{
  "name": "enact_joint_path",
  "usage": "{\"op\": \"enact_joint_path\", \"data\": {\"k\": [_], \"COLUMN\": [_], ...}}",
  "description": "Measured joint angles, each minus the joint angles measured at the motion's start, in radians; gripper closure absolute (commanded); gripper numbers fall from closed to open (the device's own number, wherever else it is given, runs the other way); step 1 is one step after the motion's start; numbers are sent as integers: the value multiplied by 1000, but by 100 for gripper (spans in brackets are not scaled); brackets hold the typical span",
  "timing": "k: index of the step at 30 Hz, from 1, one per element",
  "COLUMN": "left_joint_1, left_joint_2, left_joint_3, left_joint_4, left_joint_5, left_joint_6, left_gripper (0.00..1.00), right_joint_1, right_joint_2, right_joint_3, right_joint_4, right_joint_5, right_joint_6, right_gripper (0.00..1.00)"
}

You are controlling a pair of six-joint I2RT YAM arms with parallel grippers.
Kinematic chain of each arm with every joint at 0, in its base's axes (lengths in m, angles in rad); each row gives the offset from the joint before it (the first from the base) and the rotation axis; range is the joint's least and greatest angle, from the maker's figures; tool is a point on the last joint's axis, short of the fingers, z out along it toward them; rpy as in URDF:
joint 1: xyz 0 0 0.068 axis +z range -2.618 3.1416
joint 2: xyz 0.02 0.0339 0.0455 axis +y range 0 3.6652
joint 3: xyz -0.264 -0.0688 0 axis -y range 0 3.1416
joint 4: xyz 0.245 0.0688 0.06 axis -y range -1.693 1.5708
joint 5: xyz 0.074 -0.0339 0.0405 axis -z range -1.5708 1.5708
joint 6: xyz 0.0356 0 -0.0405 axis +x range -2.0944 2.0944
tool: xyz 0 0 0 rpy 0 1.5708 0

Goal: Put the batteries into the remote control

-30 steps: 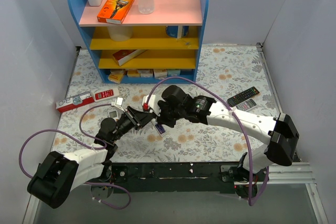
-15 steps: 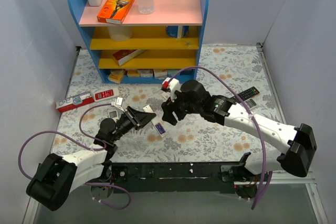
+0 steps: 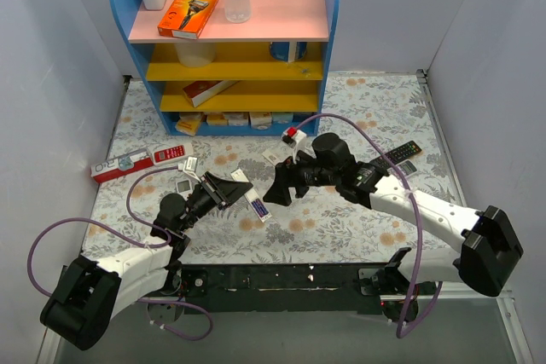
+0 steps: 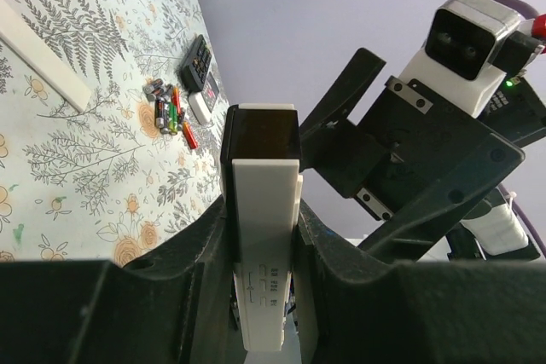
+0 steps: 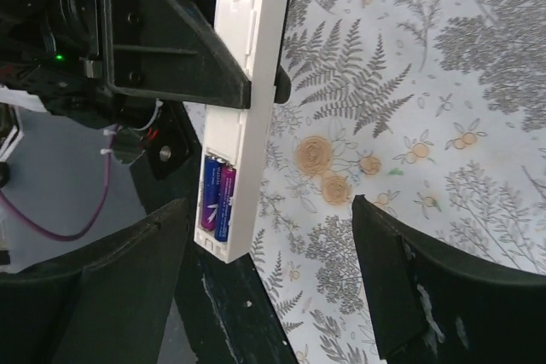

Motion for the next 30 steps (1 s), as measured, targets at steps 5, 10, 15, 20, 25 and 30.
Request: {"op": "enact_joint_path", "data": {"k": [5,10,15,20,25,30], "left_joint_1": [0,0,0,0,0,0], "left_joint_2": [0,-1,0,0,0,1], "left_joint_3": [0,2,6,6,6,5], "left_joint_4": [10,28,50,72,73,89], "left_joint_5": [0,2,7,9,14,22], "left_joint_6": [3,3,3,2,6,11], "left_gripper": [100,100,100,100,100,100], "right_joint_1": [6,18,32,40,45,44], "right_joint_2": [48,92,137,173,176,177], "right_joint_3": [-35,-36,-36,-37,-51,-66], "right_joint_4": [112,193,268,285,318,349], "right_joint_5": [-89,-132,-167,-185,-208,-221], "right_joint_6": [77,128,170,189,211,237], "right_gripper": [16,18,26,46,62,66]}}
